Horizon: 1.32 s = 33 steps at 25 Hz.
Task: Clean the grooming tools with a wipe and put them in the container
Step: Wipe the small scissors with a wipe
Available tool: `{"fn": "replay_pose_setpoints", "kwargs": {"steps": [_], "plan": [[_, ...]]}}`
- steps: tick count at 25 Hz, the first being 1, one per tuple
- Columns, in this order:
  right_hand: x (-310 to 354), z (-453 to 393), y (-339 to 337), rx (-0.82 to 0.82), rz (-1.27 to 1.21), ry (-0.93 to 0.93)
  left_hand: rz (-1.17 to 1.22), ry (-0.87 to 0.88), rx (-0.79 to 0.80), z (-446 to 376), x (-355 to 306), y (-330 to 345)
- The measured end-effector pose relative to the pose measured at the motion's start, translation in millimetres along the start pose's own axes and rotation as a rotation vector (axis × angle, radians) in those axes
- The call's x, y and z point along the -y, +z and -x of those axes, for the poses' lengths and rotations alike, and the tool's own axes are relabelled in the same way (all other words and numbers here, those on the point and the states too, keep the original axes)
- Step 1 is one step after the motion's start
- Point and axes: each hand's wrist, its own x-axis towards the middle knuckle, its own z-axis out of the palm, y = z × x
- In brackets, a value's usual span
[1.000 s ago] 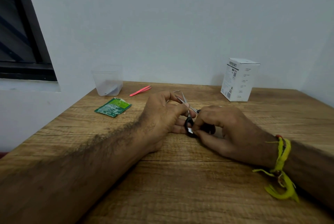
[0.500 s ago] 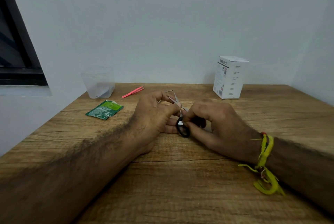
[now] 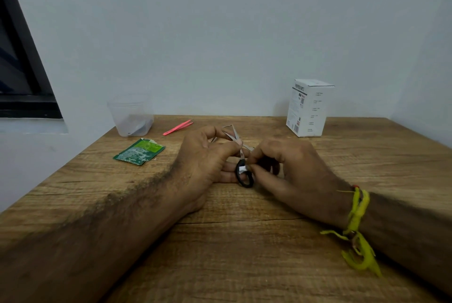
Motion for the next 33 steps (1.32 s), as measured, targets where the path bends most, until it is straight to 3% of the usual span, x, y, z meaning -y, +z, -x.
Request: {"fn": "replay_pose_setpoints", "kwargs": {"steps": [3,8,11,16,22,33], "plan": [[8,3,2,-0.137,-0.100,0.238,0.021,0.027,-0.064,-1,1,-1],[19,3,10,-0.120,-0.163,0.466,-0.005,0.072,-0.155,0,6,2],[24,4,7,-0.172,-0.170,0.500,0.006,0.093,-0.176,3,5,6],[24,3,9,-0.055,-0.155,0.602,-0.087,0.112,-0.156,5,4,7],[20,-1,8,-0.159,-0.205,0.695,-0.139,0.159,-0.157,6,3,7],[22,1,12,-0.058,-0.118,0.601,-0.094,0.134,-0.192,7,4,8]]}}
